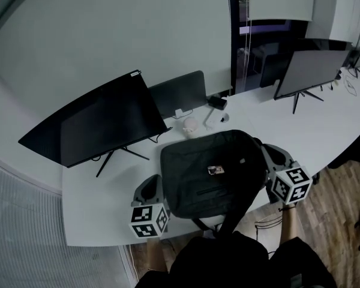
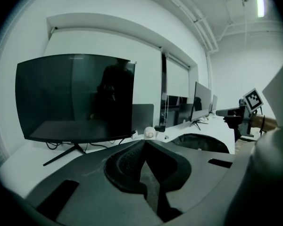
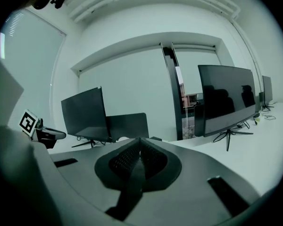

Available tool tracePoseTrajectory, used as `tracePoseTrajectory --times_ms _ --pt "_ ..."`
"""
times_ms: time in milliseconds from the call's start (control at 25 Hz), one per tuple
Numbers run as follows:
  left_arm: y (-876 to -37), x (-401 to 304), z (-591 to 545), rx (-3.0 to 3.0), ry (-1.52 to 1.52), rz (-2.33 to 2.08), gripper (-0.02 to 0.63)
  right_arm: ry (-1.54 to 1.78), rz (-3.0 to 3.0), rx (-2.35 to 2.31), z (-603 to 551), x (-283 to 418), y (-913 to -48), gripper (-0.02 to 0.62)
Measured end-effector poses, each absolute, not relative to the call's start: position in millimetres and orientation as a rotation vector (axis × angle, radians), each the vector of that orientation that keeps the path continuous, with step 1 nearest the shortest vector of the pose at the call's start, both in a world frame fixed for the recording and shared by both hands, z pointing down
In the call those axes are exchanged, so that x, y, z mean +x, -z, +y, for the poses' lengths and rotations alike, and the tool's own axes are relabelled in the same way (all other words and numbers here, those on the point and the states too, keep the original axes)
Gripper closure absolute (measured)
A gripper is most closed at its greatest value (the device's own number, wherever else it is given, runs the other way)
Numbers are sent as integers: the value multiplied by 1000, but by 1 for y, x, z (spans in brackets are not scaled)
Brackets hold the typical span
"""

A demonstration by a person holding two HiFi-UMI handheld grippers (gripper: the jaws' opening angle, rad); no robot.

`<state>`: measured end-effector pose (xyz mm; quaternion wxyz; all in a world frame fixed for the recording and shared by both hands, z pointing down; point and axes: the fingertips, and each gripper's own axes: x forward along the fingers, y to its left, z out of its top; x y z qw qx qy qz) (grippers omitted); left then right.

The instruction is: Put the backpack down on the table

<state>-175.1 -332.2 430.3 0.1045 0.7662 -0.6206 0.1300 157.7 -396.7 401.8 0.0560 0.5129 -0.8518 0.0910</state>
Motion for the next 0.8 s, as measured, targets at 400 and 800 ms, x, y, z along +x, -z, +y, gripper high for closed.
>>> tracePoseTrajectory --times_ms 400,800 --pt "-391 -173 -323 2349 -229 -1908 591 -163 -2717 1588 -377 159 -366 581" --pt "-383 -174 -315 2381 -178 -1933 591 -86 -2765 1594 -369 166 -357 581"
